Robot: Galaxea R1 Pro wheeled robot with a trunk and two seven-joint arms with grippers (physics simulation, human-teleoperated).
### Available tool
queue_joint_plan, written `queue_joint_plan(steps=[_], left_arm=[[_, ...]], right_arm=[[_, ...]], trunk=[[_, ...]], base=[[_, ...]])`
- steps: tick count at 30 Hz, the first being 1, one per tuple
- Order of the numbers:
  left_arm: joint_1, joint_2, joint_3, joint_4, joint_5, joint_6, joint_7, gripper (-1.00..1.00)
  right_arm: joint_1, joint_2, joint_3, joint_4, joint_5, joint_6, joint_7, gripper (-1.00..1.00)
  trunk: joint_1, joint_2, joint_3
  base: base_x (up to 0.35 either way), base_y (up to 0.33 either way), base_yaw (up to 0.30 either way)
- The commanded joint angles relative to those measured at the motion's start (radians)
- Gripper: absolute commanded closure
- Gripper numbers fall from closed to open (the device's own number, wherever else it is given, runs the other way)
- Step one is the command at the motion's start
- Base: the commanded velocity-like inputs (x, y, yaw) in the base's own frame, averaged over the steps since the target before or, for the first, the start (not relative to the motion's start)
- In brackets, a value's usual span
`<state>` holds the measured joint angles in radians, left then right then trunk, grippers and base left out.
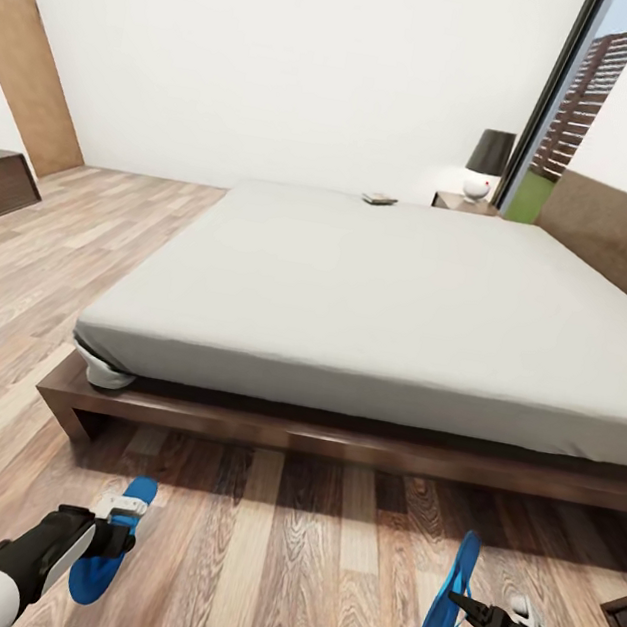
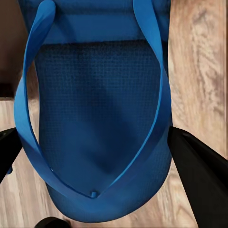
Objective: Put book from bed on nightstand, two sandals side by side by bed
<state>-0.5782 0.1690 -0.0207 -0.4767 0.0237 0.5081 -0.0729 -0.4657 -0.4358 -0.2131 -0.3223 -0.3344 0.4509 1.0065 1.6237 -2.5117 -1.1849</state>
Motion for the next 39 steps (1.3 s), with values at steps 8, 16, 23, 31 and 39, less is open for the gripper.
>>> queue_joint_plan(steps=[8, 16, 23, 31, 39], left_arm=[[0.000, 0.001, -0.001, -0.005, 0.002, 0.006, -0.002, 1.00], [0.000, 0.001, -0.001, -0.005, 0.002, 0.006, -0.002, 1.00], [0.000, 0.001, -0.001, -0.005, 0.002, 0.006, -0.002, 1.00], [0.000, 0.001, -0.001, -0.005, 0.002, 0.006, -0.002, 1.00], [0.000, 0.001, -0.001, -0.005, 0.002, 0.005, -0.002, 1.00]], right_arm=[[0.000, 0.001, -0.002, 0.000, -0.006, 0.009, 0.001, 1.00], [-0.001, 0.002, -0.002, 0.000, -0.006, 0.009, 0.001, 1.00], [0.000, 0.002, -0.002, 0.000, -0.006, 0.009, 0.001, 1.00], [-0.001, 0.002, -0.002, 0.000, -0.006, 0.009, 0.001, 1.00], [0.000, 0.002, -0.002, 0.000, -0.006, 0.009, 0.001, 1.00]], trunk=[[0.003, -0.002, -0.032], [0.007, -0.004, -0.063], [0.010, -0.006, -0.090], [0.014, -0.008, -0.121], [0.017, -0.009, -0.152]], base=[[0.000, 0.000, 0.000], [0.000, 0.000, 0.000], [0.000, 0.000, 0.000], [0.000, 0.000, 0.000], [0.000, 0.000, 0.000]])
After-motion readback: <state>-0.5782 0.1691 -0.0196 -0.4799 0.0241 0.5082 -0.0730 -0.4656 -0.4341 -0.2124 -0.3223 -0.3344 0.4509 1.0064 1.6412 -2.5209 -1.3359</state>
